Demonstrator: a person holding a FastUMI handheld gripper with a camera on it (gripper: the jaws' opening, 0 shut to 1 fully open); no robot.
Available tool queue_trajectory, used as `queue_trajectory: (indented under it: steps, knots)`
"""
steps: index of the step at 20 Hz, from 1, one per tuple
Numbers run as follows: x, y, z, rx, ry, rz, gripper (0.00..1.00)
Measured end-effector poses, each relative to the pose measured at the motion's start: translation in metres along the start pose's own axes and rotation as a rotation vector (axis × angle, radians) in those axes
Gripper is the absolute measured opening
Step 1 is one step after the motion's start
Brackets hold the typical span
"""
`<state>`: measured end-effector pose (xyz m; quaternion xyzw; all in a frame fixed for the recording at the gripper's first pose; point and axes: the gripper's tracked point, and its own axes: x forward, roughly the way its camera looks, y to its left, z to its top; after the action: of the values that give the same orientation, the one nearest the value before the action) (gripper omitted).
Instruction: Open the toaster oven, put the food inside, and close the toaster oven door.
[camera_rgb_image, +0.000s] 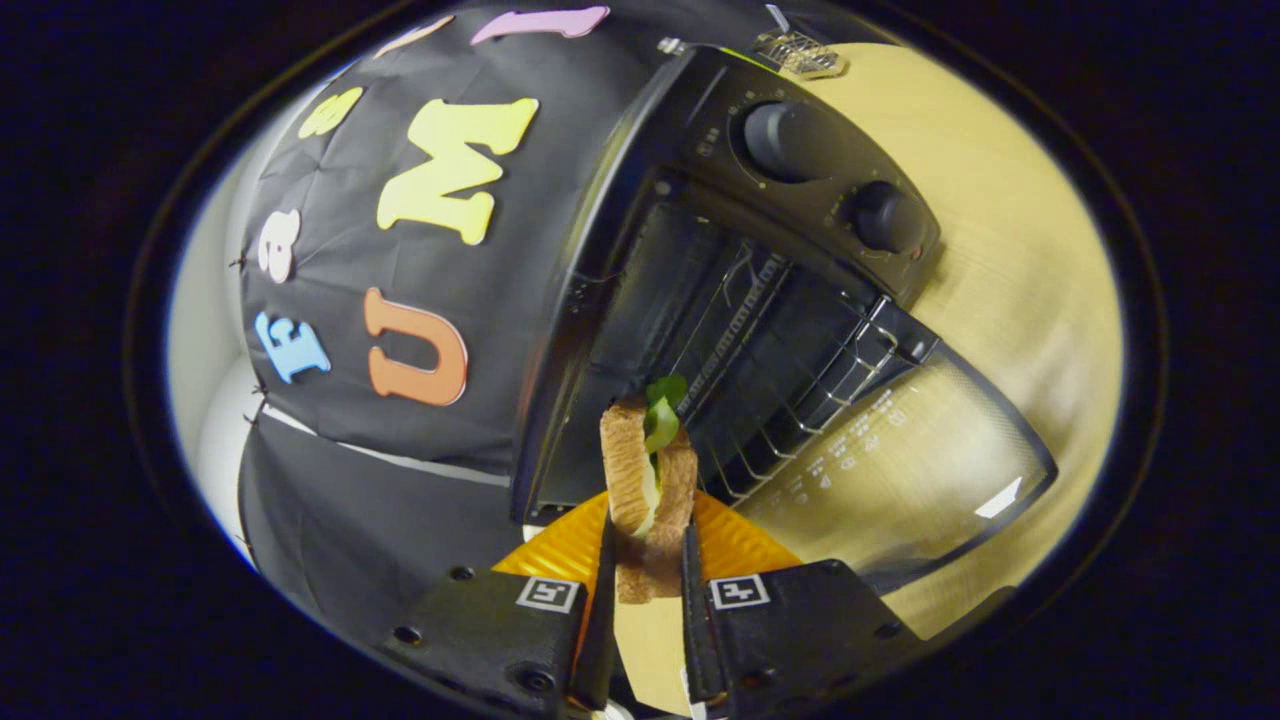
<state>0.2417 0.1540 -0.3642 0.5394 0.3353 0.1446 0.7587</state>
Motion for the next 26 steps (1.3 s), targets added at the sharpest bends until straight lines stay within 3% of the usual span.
queue_trajectory:
  steps: [6,8,11,14,20,26]
  knots:
    - [0.039,-0.001,0.013,0.061,-0.064,0.031,0.4]
    - [0.042,-0.009,0.012,0.084,-0.062,-0.009,0.43]
    - [0.04,-0.001,0.008,0.053,-0.048,-0.032,0.83]
    - [0.03,0.003,0.003,-0.03,-0.021,-0.123,1.0]
    - [0.001,-0.015,-0.003,-0.164,0.004,-0.263,1.0]
    - [-0.039,0.008,-0.011,-0.293,0.02,-0.263,1.0]
